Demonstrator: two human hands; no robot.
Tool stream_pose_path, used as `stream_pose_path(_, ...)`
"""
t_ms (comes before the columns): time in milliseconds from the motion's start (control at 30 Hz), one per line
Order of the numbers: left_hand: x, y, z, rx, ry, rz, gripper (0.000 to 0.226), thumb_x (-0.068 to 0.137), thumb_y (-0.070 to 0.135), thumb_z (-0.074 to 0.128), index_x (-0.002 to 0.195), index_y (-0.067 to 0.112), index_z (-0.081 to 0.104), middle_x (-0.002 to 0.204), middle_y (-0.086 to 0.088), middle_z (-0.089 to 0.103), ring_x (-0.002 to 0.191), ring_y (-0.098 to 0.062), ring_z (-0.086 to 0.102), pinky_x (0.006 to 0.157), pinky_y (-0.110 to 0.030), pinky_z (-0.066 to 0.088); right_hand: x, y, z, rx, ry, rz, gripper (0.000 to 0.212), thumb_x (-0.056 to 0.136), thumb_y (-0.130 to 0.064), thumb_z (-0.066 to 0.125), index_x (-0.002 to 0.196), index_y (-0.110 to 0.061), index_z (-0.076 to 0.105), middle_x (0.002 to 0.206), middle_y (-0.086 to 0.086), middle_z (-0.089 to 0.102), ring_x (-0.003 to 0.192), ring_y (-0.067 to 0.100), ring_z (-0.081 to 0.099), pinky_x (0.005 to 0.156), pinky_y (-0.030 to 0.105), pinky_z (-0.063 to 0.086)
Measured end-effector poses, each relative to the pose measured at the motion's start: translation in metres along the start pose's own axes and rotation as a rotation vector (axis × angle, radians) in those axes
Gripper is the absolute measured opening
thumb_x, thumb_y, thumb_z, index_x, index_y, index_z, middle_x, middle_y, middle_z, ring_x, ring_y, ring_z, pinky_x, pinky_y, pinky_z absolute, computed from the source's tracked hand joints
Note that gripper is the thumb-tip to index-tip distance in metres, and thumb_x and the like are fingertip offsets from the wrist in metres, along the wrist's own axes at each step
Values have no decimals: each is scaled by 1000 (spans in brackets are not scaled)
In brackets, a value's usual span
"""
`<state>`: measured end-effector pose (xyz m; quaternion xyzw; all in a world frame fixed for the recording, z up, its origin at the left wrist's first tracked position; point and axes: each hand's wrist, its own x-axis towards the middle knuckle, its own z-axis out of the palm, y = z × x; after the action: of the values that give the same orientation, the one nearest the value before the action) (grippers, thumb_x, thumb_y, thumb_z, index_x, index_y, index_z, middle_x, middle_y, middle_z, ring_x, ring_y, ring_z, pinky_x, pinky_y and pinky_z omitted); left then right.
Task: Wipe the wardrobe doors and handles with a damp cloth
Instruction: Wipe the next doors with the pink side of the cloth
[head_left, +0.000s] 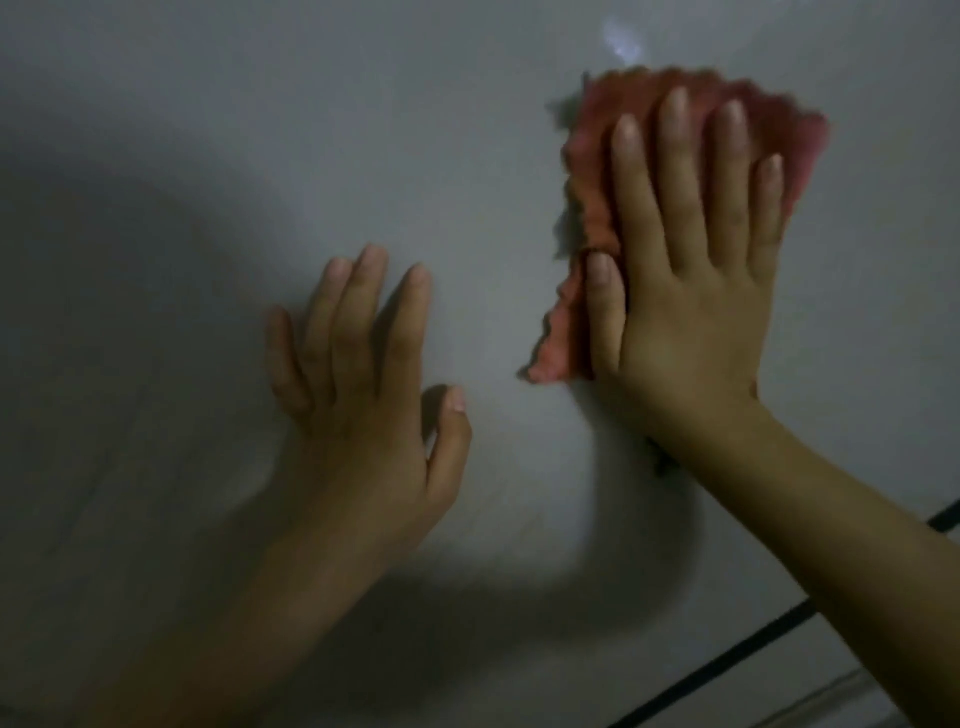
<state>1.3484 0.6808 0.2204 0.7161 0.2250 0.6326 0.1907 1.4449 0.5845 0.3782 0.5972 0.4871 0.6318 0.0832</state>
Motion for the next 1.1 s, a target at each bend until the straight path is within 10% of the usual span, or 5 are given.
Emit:
stream_pose_path(200,3,-16,-9,-69,74,-42,63,88,33,41,145,9,30,152,-15,29,145,-29,16,116,-50,2,-55,-37,7,30,-224,-556,53,101,-36,29,150,-18,20,159,7,11,147,26,1,119,41,-1)
stream_pose_path(500,20,-66,-33,-79,198,-172,66,87,31,42,146,8,24,154,-14,24,146,-26,15,116,-50,4,114,-98,10,1,-27,-347,54,103,-37,26,151,-12,22,155,14,23,143,38,21,116,50,12)
stream_pose_path(700,36,-105,-50,-37,305,-312,62,91,31,38,147,7,21,155,-18,24,145,-28,15,117,-48,3,77,-138,20,97,-166,-767,53,101,-34,31,149,-13,28,156,9,23,144,30,19,118,43,9)
stream_pose_path(933,32,-162,-69,57,320,-344,63,97,35,34,149,5,16,156,-22,16,146,-34,10,117,-56,5,157,-178,22,76,-24,-554,53,104,-35,24,151,-10,23,156,13,21,144,35,17,118,48,10)
stream_pose_path(1100,17,-195,-65,71,322,-336,65,95,30,41,147,-1,18,154,-25,18,144,-36,14,117,-55,9,96,-204,35,103,-155,-908,57,97,-33,34,148,-9,29,155,12,26,143,33,20,119,45,4)
